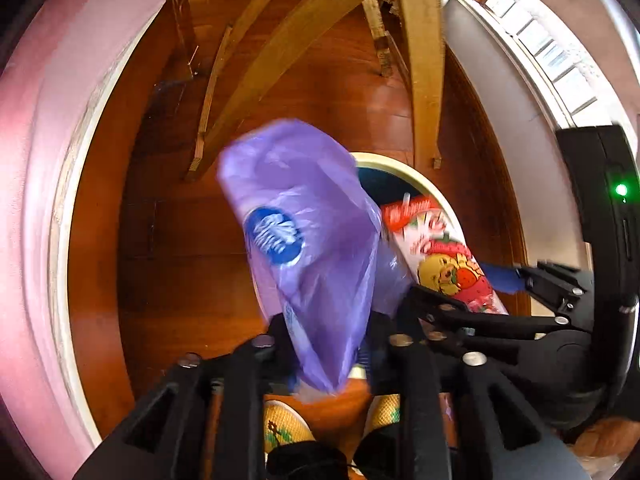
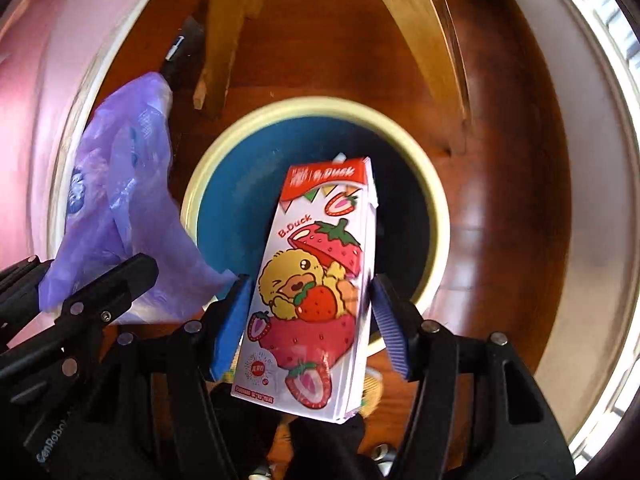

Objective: Collect trash

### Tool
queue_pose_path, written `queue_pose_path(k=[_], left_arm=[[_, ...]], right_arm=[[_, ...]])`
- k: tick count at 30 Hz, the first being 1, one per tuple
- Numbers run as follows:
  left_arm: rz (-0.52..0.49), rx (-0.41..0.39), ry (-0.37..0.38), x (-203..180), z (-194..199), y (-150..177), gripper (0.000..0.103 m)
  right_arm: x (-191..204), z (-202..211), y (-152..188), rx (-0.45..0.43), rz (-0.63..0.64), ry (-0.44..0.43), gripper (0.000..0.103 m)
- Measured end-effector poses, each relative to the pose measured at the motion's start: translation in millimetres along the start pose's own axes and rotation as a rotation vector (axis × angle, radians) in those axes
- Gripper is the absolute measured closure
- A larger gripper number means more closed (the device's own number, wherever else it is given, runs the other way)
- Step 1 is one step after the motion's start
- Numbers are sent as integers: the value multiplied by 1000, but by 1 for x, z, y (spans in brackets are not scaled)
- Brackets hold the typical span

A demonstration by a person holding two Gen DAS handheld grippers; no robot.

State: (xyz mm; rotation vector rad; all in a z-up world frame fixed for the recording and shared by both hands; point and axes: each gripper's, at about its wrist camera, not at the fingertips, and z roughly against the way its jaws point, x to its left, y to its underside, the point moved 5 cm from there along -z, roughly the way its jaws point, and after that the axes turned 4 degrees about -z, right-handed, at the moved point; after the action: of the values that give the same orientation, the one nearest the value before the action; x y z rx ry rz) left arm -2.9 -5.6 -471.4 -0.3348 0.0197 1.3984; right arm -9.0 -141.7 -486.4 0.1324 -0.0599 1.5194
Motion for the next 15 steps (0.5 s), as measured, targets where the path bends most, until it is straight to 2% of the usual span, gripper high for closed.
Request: queue_pose_path(k=[2, 3, 5, 7, 11, 15], left_arm=[[13, -12, 15, 2, -4, -2, 46], [20, -15, 21, 7, -5, -3, 39], [35, -9, 50, 10, -6, -8, 17], [45, -8, 78, 18, -6, -12, 13], [48, -20, 90, 28, -1, -18, 9], [31, -34, 84, 22, 14, -19, 8]], right_arm=[[-10, -5, 2, 17, -53, -49, 46], [-14, -5, 3, 20, -68, -67, 46], [-14, -6, 5, 8, -86, -103, 44], [-17, -3, 7, 1, -102, -139, 39], [-20, 7, 9, -13, -138, -192, 39], [-17, 22, 10, -45, -186, -231, 39]])
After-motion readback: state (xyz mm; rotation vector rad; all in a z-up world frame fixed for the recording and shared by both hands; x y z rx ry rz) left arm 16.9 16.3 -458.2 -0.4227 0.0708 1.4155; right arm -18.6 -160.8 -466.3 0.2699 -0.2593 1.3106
